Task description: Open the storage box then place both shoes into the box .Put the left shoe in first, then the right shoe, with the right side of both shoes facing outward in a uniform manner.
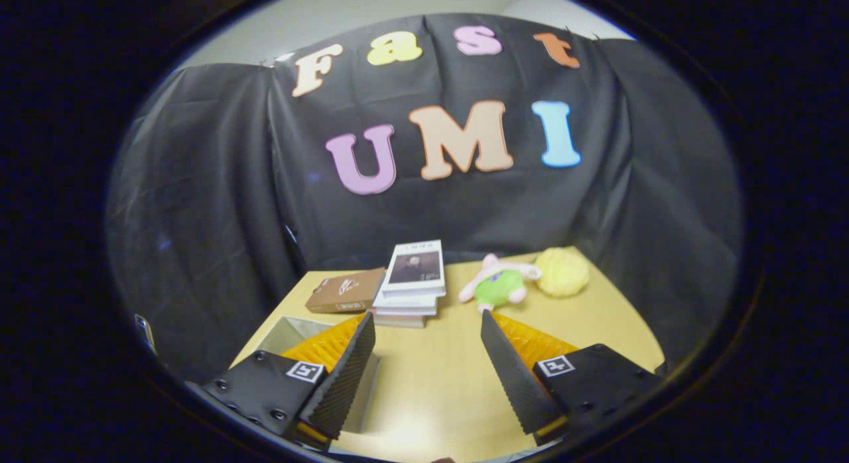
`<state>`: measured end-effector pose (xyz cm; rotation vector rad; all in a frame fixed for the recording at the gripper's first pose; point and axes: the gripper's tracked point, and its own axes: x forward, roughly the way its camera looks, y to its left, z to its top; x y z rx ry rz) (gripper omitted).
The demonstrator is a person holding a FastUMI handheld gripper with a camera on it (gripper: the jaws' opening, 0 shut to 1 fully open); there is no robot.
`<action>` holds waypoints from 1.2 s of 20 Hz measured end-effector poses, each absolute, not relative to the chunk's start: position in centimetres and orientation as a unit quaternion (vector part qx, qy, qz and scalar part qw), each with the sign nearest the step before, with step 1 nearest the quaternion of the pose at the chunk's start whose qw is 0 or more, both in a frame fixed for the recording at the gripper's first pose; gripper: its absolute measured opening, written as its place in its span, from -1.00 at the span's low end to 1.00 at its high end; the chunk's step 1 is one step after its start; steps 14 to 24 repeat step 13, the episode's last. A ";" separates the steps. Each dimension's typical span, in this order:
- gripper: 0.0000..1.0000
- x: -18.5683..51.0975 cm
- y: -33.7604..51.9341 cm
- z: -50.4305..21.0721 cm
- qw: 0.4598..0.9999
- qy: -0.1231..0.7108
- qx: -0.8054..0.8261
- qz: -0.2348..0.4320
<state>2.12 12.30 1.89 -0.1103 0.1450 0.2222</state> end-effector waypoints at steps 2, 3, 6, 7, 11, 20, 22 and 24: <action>1.00 1.9 11.5 3.7 0.991 0.037 -0.064 0.115; 1.00 1.7 11.2 4.6 0.991 0.018 -0.062 0.120; 1.00 1.1 10.5 6.9 0.988 -0.043 -0.073 0.131; 1.00 1.1 10.0 7.7 0.986 -0.063 -0.081 0.128; 1.00 0.0 9.7 8.4 0.981 -0.107 -0.080 0.140; 1.00 -0.3 9.5 8.6 0.978 -0.120 -0.070 0.153; 1.00 -0.3 9.5 8.6 0.978 -0.120 -0.070 0.153; 1.00 -0.3 9.5 8.6 0.978 -0.120 -0.070 0.153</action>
